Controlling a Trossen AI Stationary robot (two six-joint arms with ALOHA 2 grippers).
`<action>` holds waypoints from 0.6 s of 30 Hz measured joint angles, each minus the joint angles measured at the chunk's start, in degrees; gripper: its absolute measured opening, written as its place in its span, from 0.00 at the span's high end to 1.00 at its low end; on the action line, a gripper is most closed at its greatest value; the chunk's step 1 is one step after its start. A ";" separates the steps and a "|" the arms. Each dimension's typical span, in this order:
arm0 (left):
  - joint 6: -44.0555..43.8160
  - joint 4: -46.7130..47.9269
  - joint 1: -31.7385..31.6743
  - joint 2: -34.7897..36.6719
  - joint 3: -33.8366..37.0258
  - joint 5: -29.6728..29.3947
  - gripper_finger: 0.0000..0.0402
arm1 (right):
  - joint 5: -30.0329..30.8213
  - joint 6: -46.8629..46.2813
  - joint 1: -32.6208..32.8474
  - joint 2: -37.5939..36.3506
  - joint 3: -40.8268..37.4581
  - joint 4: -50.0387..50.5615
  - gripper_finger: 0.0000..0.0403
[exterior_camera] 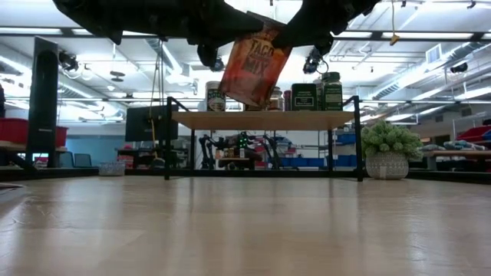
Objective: Shelf spices
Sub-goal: Put the orange seasoning bag on the shelf aligned with the other brown seasoning bottle
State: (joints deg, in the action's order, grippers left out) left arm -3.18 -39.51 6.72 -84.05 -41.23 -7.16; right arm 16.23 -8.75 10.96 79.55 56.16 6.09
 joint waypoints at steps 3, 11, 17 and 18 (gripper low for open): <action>-0.26 0.00 0.00 0.00 0.00 -0.01 0.99 | -0.04 0.51 0.00 0.00 0.00 0.04 0.98; -0.26 0.20 -0.50 0.00 0.00 -0.44 1.00 | -0.45 1.16 0.02 0.00 0.00 -0.04 0.83; -0.35 2.11 -0.74 0.00 0.46 -2.59 1.00 | -0.34 3.32 0.02 -1.41 0.00 0.01 0.66; -0.21 2.08 -0.74 0.00 0.83 -2.91 1.00 | -0.08 3.32 0.02 -2.12 0.00 0.19 0.63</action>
State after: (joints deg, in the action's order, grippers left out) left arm -3.40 -37.43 5.98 -84.05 -40.41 -10.07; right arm 16.15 -5.44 10.98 77.43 56.16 6.28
